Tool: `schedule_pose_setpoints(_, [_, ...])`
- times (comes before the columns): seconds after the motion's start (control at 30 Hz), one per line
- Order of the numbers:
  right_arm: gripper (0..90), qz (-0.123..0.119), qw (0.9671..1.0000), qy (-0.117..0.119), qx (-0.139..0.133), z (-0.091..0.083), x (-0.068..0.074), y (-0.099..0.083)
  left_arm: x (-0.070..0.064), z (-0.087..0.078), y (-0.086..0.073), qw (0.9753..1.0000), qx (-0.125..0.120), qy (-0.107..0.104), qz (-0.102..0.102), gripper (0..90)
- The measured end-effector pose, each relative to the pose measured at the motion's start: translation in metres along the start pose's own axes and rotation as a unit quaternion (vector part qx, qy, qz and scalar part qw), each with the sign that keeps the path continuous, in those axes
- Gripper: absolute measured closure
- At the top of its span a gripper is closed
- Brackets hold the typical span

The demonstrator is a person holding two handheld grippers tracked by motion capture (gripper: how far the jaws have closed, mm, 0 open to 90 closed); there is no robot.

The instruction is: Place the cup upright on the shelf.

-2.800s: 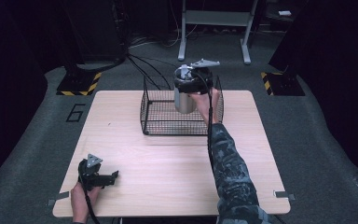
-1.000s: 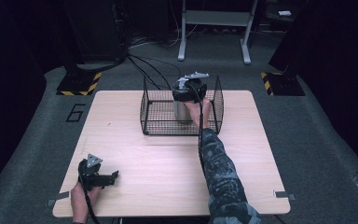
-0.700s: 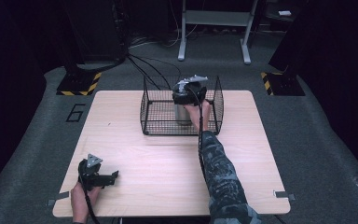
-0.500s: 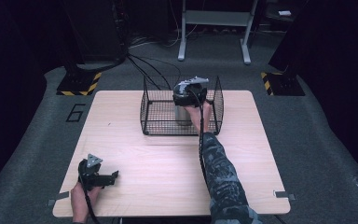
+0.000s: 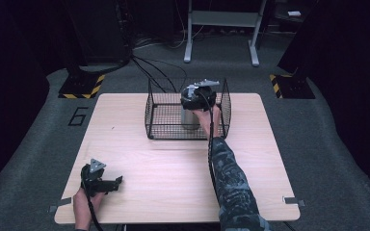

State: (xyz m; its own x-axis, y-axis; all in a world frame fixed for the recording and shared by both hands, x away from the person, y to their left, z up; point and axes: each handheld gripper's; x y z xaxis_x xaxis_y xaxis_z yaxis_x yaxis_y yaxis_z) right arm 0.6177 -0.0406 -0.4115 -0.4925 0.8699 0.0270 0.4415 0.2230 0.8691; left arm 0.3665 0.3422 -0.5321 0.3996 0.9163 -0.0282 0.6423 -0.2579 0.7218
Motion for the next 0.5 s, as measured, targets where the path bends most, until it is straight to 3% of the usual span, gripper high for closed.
schedule_pose_setpoints(0.07, [0.0,0.008,1.0,0.002,0.002,-0.002,0.002,0.0,0.0,0.0,0.0,1.0,-0.003,0.002,0.0,0.5])
schedule_pose_setpoints(0.23, [0.0,-0.013,0.9998,0.009,0.01,-0.007,0.002,0.004,0.0,0.001,0.0,1.0,-0.003,0.001,-0.001,0.5])
schedule_pose_setpoints(0.5, [0.0,-0.012,0.9995,0.011,0.025,-0.024,0.001,0.008,0.0,0.0,0.0,1.0,-0.003,0.001,-0.001,0.5])
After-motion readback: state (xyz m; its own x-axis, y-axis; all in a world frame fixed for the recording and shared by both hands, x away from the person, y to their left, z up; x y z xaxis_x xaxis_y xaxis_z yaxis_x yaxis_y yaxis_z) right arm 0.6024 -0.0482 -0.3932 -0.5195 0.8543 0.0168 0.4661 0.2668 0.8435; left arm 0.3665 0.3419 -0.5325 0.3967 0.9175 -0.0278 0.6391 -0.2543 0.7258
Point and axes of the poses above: each handheld gripper's, and its own axes: z roughly forward along the jaws, y roughly out of its top, x roughly to its left, and after that the axes turned 3 degrees about -y, right-handed
